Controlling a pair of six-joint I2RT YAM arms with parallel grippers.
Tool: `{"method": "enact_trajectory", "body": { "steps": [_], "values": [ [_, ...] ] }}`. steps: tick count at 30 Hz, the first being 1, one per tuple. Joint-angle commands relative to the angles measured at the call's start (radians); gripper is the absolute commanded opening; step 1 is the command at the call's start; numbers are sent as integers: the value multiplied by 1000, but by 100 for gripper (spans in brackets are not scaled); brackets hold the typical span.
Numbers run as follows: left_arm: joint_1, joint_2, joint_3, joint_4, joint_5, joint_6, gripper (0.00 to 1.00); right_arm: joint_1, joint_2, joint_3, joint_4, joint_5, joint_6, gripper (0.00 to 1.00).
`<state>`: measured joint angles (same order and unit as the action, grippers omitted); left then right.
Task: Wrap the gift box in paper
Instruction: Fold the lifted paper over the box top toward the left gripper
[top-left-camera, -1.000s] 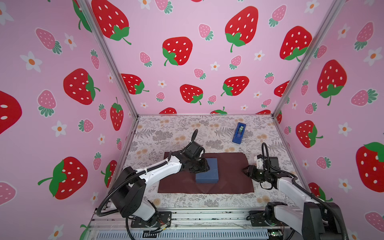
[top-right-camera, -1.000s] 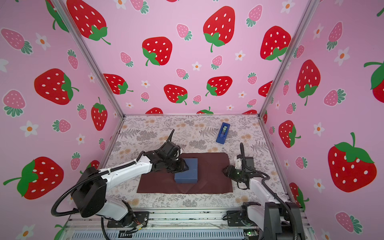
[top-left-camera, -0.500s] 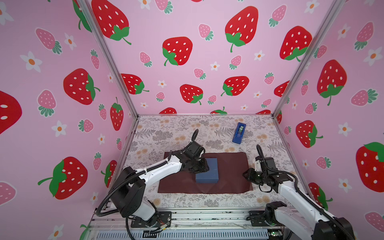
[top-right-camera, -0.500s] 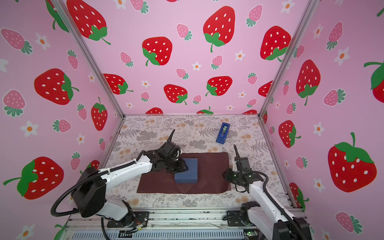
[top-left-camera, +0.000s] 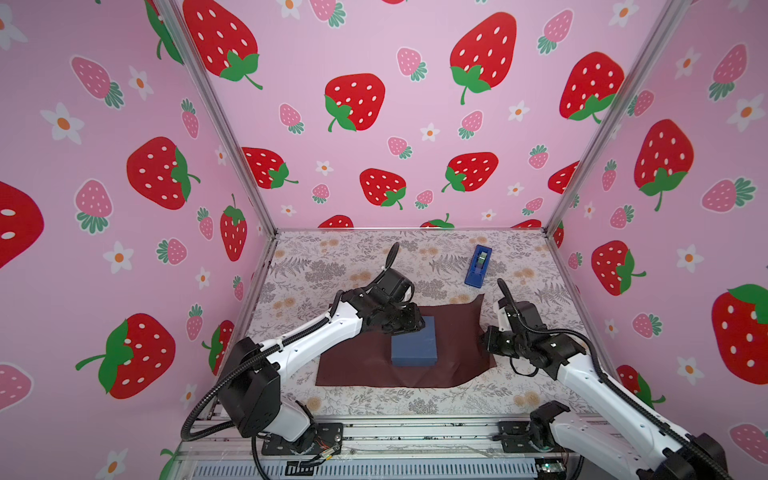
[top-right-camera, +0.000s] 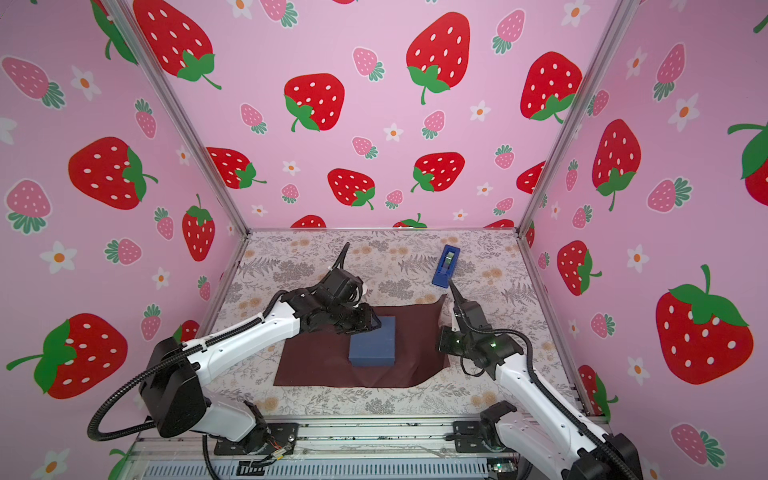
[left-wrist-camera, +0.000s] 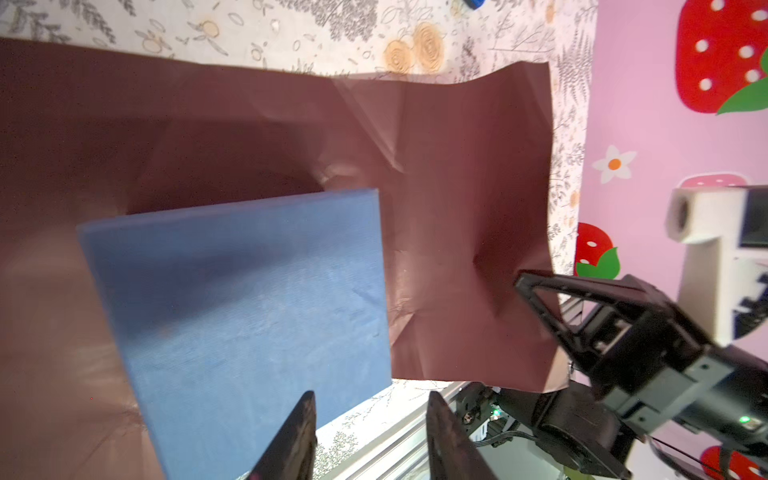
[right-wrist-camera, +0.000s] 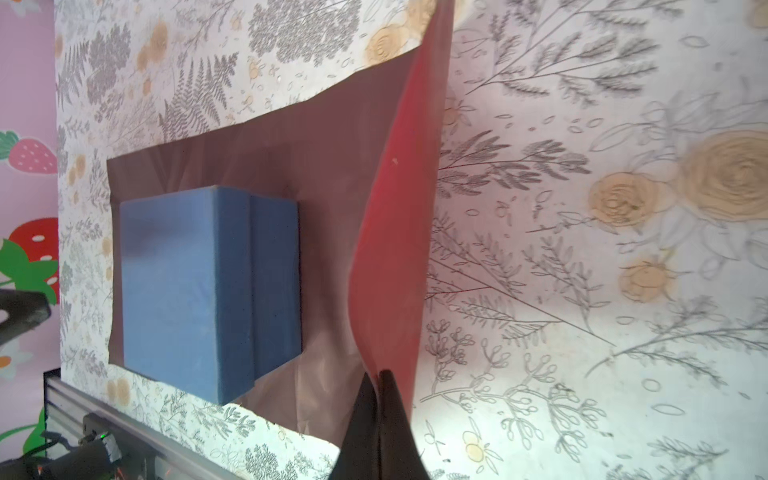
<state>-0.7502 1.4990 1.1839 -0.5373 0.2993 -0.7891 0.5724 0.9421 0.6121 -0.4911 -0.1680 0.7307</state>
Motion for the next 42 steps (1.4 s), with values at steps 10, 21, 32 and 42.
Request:
{"method": "enact_trajectory", "body": {
  "steps": [10, 21, 32, 42],
  "values": [
    [-53, 109, 161, -24, 17, -92, 54, 350, 149, 112, 144, 121, 166, 2],
    [-68, 156, 142, -14, -38, -188, 50, 448, 227, 167, 155, 169, 187, 3],
    [-67, 210, 161, -2, -40, -222, 28, 466, 216, 155, 156, 168, 187, 3],
    [-66, 224, 172, -5, -38, -220, 11, 470, 215, 150, 187, 153, 176, 4]
  ]
}}
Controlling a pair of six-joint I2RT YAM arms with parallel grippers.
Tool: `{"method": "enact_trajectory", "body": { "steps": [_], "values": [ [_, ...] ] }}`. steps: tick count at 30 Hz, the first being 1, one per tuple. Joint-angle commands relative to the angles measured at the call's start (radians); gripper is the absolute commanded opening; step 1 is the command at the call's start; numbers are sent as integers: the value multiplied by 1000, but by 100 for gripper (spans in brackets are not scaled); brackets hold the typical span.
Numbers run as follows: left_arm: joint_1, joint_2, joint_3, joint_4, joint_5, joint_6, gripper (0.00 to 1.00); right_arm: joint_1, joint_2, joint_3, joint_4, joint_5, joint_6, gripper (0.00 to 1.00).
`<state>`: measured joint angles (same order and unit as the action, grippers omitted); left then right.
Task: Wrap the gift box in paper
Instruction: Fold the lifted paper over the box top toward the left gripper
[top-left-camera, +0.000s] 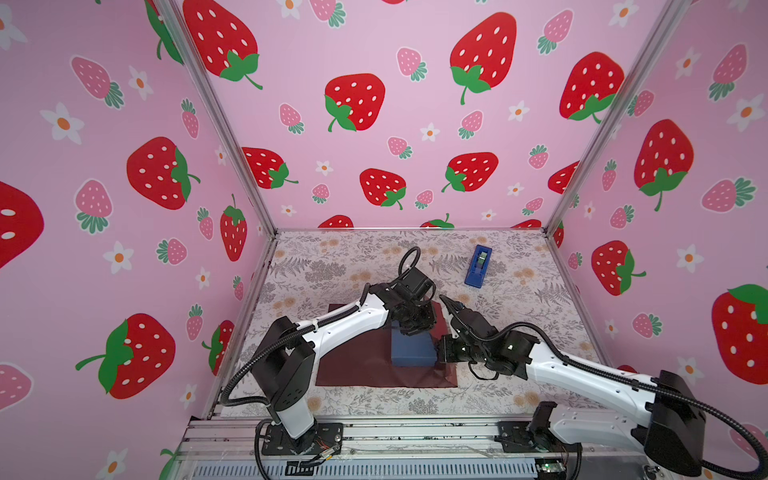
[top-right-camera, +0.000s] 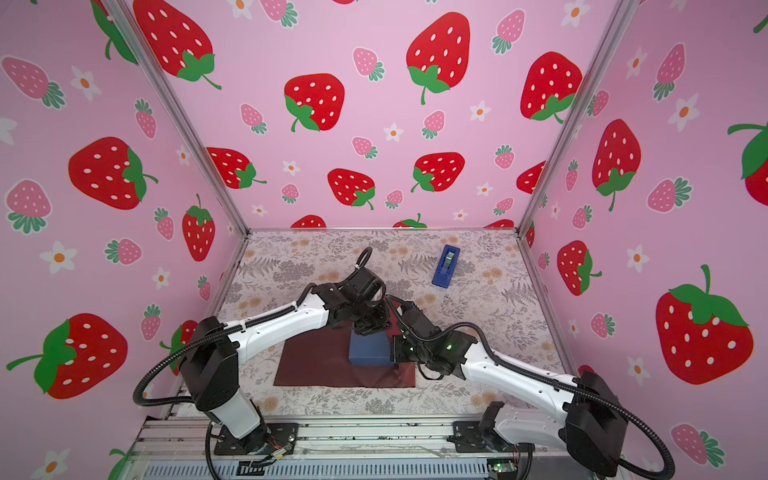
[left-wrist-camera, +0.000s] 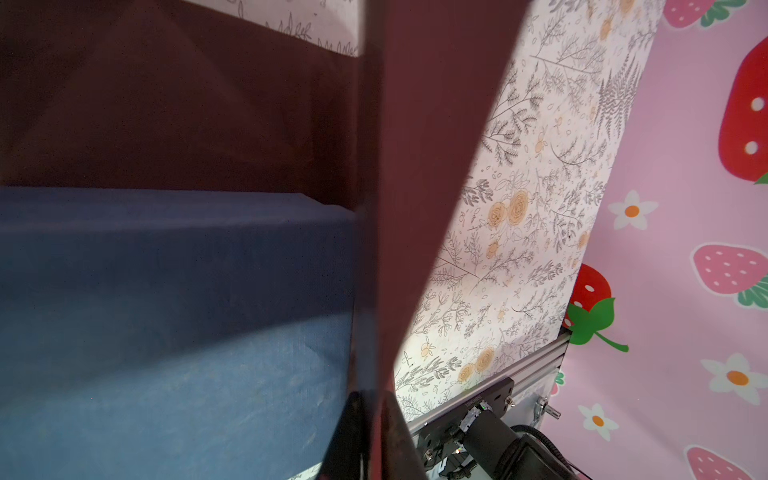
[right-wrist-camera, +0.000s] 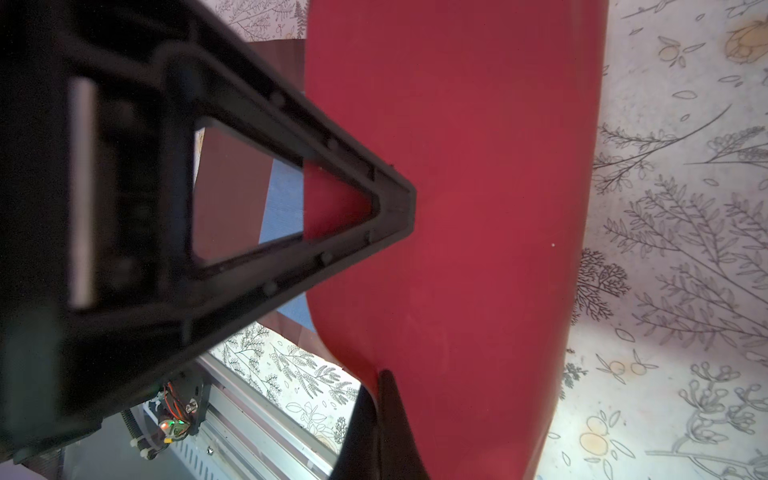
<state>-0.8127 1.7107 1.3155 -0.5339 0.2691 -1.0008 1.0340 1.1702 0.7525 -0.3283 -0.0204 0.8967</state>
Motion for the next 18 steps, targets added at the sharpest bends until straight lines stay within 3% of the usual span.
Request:
{"method": "enact_trajectory", "body": {
  "steps": [1, 5, 7, 13, 18],
  "values": [
    [-3, 12, 41, -11, -10, -7, 10, 9, -14, 10, 25, 3, 11, 4],
    [1, 15, 42, -14, -6, -1, 7, 9, -26, 10, 29, -5, 11, 8],
    [3, 12, 42, -19, -4, 5, 0, 9, -41, 14, 23, -2, 9, 13],
    [15, -17, 37, -54, -14, 35, 0, 4, -123, 62, -92, 73, -12, 45],
    [37, -54, 24, -86, -10, 73, 0, -34, -192, 89, -161, 132, -12, 49]
  ]
}}
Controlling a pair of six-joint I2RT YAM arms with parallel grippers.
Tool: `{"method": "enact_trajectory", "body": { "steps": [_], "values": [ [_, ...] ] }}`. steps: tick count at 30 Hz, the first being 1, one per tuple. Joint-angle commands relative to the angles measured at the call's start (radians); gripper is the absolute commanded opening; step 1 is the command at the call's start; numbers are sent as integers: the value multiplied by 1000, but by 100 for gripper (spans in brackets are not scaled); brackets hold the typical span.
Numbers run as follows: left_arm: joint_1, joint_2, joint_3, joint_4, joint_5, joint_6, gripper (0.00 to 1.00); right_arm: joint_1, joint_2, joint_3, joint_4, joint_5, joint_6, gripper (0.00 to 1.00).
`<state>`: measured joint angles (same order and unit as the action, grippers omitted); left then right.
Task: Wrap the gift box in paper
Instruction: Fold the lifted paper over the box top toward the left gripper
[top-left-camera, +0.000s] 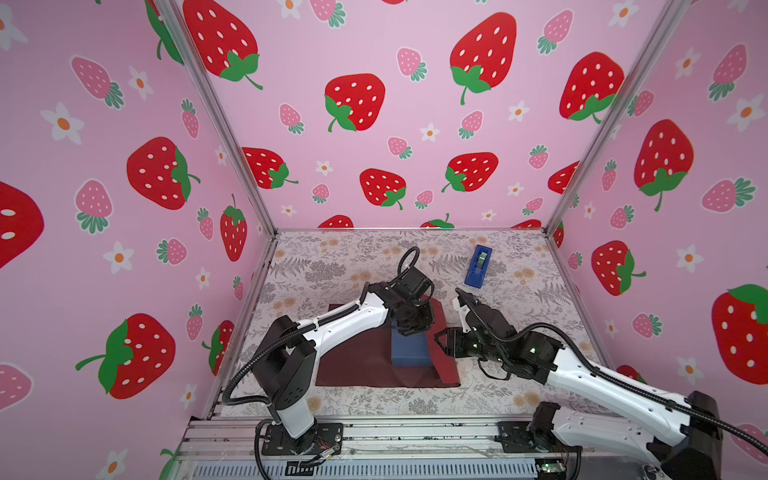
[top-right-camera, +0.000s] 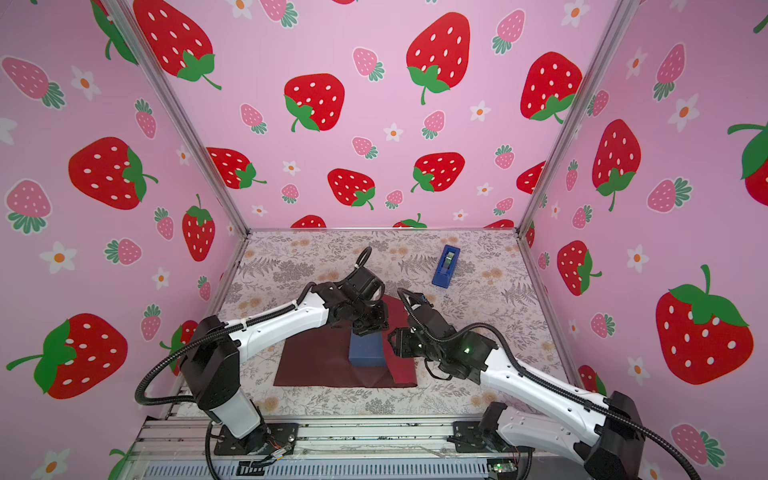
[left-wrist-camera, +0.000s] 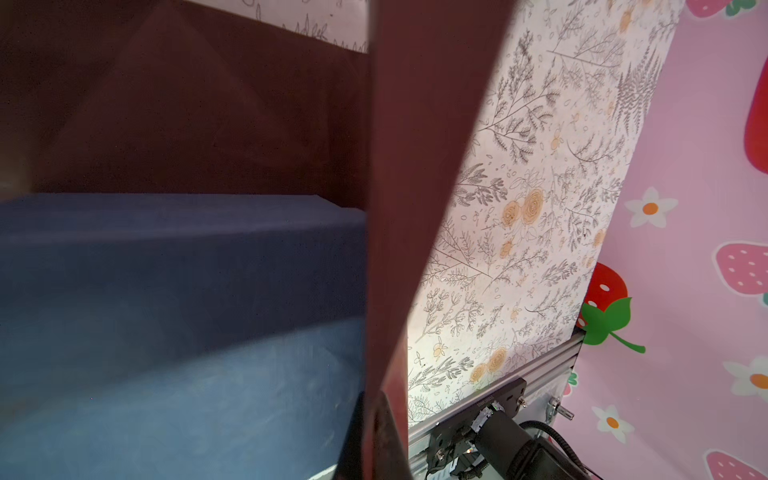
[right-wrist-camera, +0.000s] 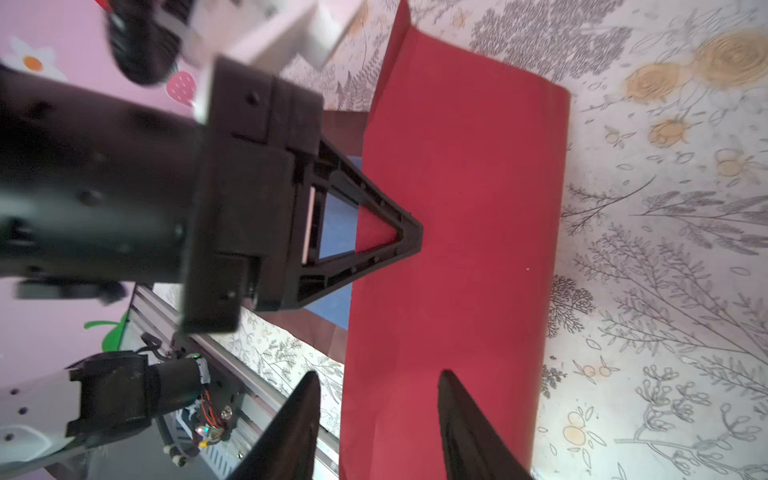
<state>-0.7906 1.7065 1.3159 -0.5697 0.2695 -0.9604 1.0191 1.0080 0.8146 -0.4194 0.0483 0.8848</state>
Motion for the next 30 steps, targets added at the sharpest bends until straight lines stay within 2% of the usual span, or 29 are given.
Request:
{"method": "enact_trajectory", "body": {
  "steps": [1, 13, 18, 23, 30],
  "values": [
    [19, -54, 25, -62, -11, 45, 0, -26, -36, 28, -71, 64, -4, 49],
    [91, -111, 0, -182, 19, 171, 0, -68, 56, 34, -16, 0, -42, 49],
    [139, -138, -21, -201, 29, 214, 0, -71, 130, 51, 31, -62, -61, 48],
    [176, -107, -6, -225, 64, 269, 0, -73, 201, 71, 83, -143, -81, 48],
    [190, -83, -17, -253, 23, 297, 0, -82, 298, 75, 198, -249, -85, 46]
  ]
}}
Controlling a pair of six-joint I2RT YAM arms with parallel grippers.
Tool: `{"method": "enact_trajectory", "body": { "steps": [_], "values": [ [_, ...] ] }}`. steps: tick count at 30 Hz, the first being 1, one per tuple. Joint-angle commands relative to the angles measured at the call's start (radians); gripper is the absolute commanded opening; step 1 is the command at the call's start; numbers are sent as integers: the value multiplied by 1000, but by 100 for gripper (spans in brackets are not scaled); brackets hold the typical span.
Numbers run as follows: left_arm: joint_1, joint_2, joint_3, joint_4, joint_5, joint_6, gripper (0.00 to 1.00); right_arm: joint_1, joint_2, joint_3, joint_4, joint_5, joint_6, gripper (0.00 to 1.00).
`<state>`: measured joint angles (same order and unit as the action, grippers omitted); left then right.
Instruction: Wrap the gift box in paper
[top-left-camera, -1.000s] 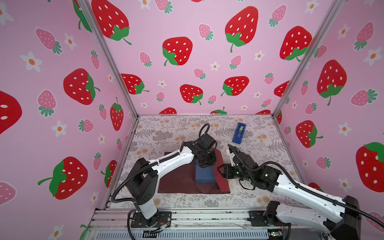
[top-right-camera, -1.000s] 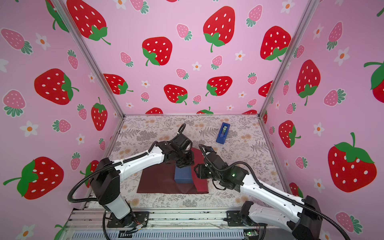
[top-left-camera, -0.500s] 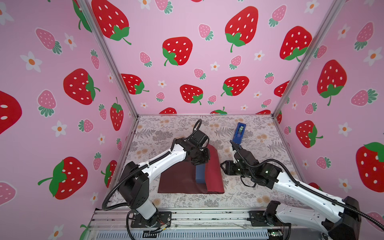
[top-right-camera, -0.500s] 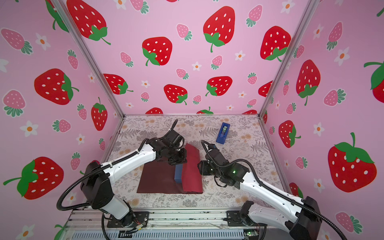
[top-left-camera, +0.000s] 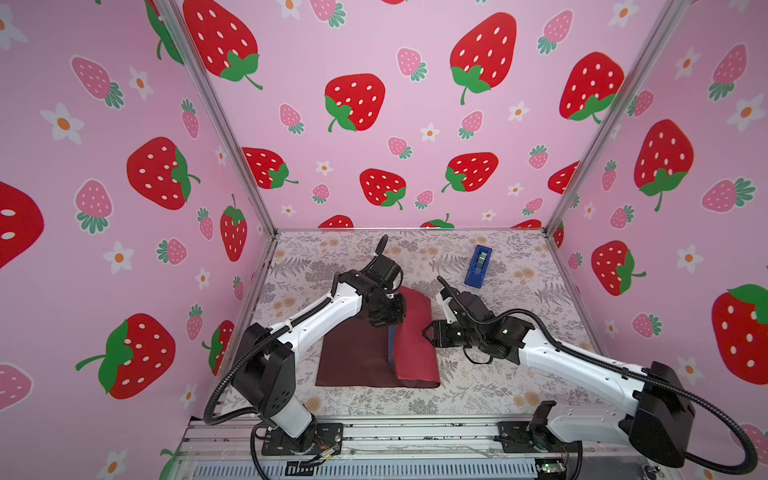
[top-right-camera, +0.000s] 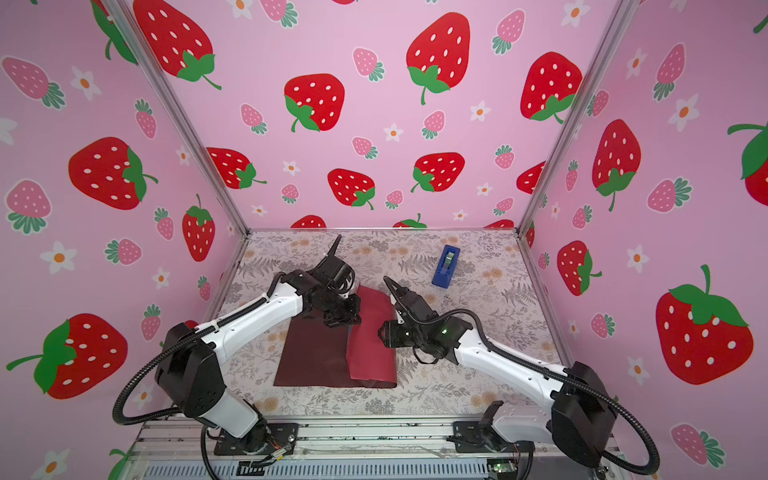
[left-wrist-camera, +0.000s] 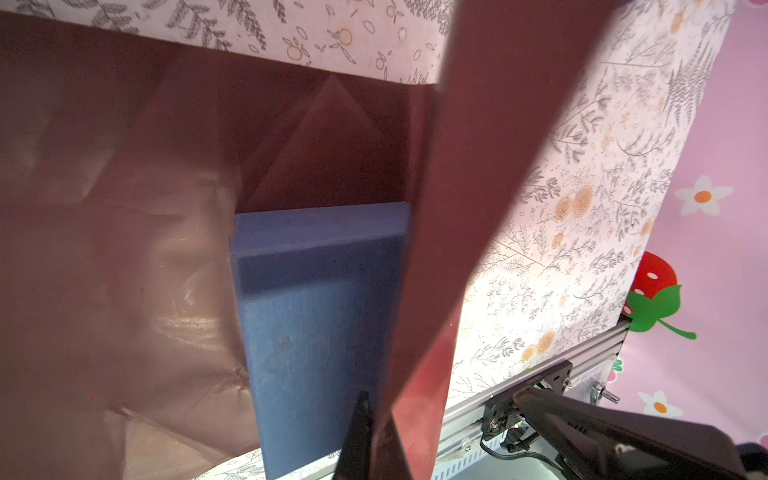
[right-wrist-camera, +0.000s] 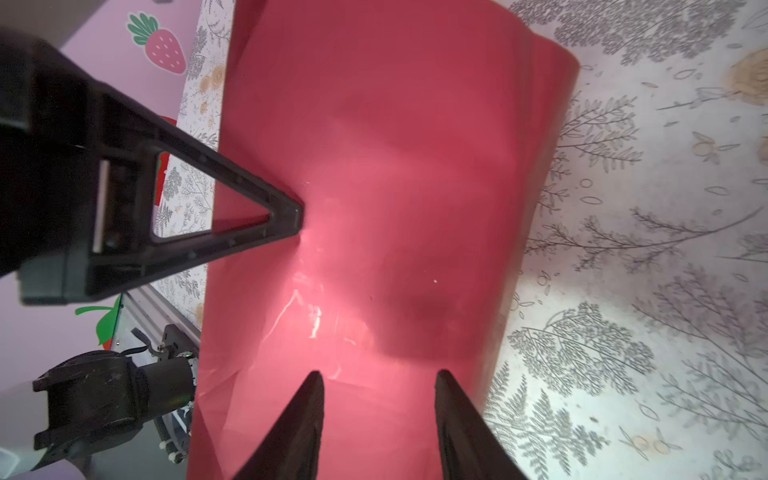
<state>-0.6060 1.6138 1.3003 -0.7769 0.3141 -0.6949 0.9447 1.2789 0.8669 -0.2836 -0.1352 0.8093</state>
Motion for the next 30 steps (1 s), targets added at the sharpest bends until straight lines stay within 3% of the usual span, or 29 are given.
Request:
{"method": "enact_trajectory", "body": {
  "steps": [1, 10, 18, 24, 30],
  "values": [
    [8, 12, -9, -41, -27, 34, 0, -10, 41, 21, 76, -79, -9, 45],
    [29, 40, -63, 12, -32, 44, 0, -44, 148, -47, 218, -182, 12, 41],
    [49, 18, -100, 63, -41, 43, 0, -63, 190, -114, 254, -190, 22, 39],
    [104, -101, -162, 86, -41, 44, 21, -69, 189, -137, 262, -192, 25, 38],
    [167, -230, -279, 148, 58, 56, 36, -70, 186, -143, 264, -192, 23, 38]
  ]
}}
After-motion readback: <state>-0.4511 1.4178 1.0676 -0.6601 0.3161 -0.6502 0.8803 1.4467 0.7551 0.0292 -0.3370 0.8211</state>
